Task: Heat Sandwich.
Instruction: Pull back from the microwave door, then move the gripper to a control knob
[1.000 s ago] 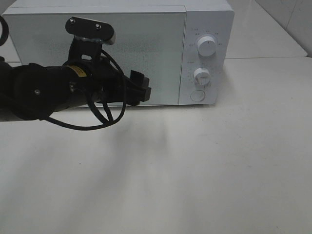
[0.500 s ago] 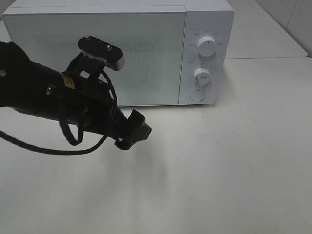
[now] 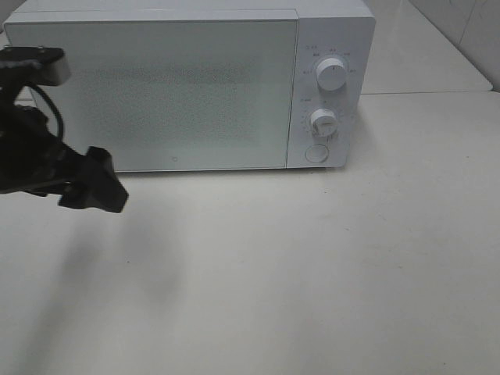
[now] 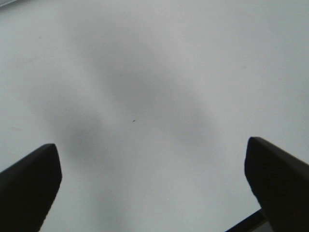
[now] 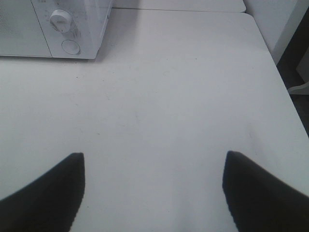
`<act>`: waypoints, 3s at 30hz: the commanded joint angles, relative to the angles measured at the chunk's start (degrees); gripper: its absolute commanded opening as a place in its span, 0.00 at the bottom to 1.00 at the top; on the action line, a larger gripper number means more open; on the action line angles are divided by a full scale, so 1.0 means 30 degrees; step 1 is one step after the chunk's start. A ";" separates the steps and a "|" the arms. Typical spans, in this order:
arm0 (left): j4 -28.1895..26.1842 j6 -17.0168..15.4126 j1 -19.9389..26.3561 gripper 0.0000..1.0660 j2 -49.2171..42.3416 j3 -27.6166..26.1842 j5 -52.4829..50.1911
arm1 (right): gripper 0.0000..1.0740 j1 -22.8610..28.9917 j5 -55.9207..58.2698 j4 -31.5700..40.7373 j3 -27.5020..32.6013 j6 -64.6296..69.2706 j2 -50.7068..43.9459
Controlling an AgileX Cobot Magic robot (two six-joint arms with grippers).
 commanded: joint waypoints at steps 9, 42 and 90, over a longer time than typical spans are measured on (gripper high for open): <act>0.1490 -0.1089 0.5367 0.92 -0.2750 0.0057 0.4584 | 0.71 -0.0115 -0.0172 0.0057 0.0038 -0.0191 -0.0497; 0.3896 -0.2636 0.8327 0.92 -1.6463 0.5940 0.6856 | 0.71 -0.0115 -0.0172 0.0057 0.0038 -0.0191 -0.0497; 0.4335 -0.3361 0.8327 0.92 -2.8170 0.6685 0.7964 | 0.71 -0.0115 -0.0172 0.0057 0.0038 -0.0191 -0.0401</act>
